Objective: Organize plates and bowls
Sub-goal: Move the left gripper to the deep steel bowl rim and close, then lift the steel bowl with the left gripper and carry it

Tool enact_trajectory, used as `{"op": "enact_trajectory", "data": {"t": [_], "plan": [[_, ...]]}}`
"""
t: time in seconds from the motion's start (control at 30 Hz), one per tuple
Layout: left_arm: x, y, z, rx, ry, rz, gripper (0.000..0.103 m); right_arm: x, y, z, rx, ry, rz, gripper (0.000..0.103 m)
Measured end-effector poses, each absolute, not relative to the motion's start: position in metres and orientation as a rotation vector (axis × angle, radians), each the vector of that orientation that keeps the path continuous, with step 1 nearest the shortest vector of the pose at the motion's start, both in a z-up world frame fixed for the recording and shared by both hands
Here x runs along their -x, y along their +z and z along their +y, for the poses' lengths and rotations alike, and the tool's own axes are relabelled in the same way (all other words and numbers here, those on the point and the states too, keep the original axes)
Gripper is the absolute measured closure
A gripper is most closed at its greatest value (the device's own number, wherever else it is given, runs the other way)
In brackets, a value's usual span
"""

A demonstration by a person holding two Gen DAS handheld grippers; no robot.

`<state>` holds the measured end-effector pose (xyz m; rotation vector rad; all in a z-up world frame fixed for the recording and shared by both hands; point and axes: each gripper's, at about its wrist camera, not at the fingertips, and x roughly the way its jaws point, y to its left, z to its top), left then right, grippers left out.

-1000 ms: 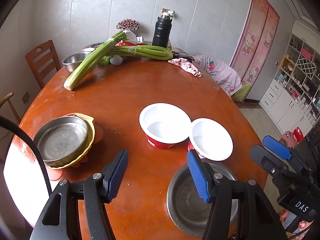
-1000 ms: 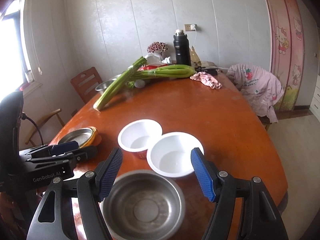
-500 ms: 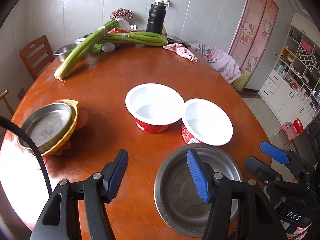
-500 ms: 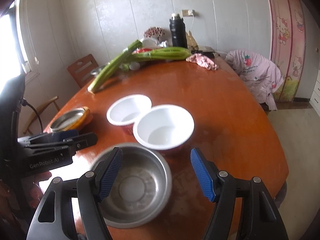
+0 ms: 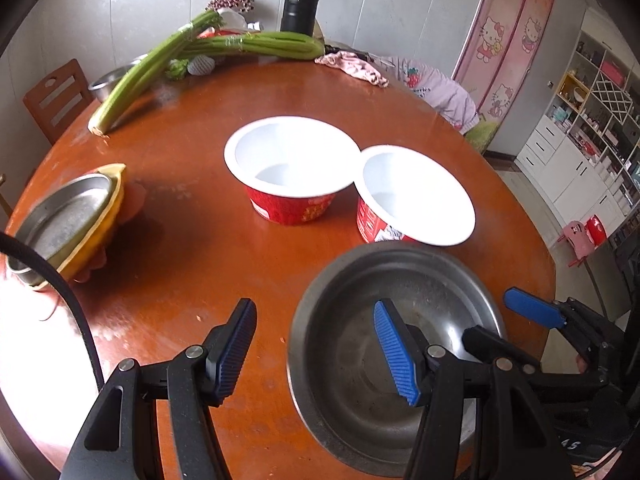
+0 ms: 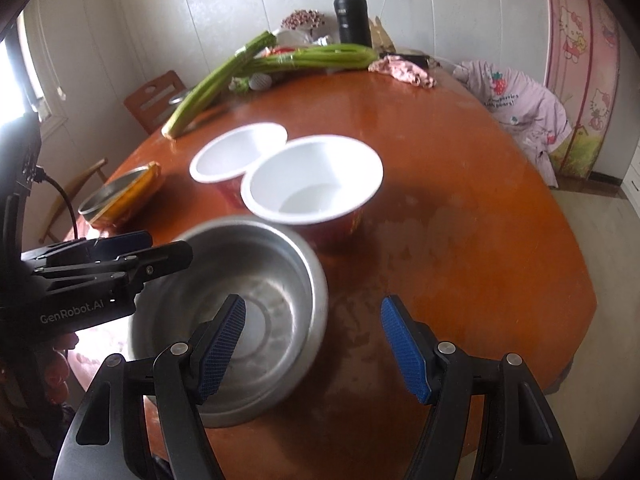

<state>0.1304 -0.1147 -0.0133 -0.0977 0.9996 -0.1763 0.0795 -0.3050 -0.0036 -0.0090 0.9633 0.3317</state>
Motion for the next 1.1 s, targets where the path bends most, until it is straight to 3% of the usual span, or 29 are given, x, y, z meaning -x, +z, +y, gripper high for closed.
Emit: {"op": "enact_trajectory", "data": {"t": [0.13, 0.33, 0.53, 0.77, 1.1], "plan": [[-0.132, -0.021, -0.118, 0.101, -0.193, 1.02, 0.042, -0.079, -0.012, -0.303, 0.035, 0.331, 0.961, 0.031], [-0.133, -0.026, -0.116, 0.127, -0.211, 1.019, 0.042, -0.079, -0.017, -0.299, 0.047, 0.356, 0.963, 0.043], [-0.134, -0.029, -0.115, 0.137, -0.22, 1.018, 0.045, -0.075, -0.018, -0.286, 0.092, 0.38, 0.952, 0.044], [-0.131, -0.033, -0.12, 0.127, -0.223, 1.026, 0.057, -0.071, -0.018, -0.274, 0.107, 0.392, 0.956, 0.044], [-0.122, -0.023, -0.095, 0.163, -0.194, 1.005, 0.057, -0.067, -0.007, -0.256, 0.103, 0.426, 0.933, 0.044]]}}
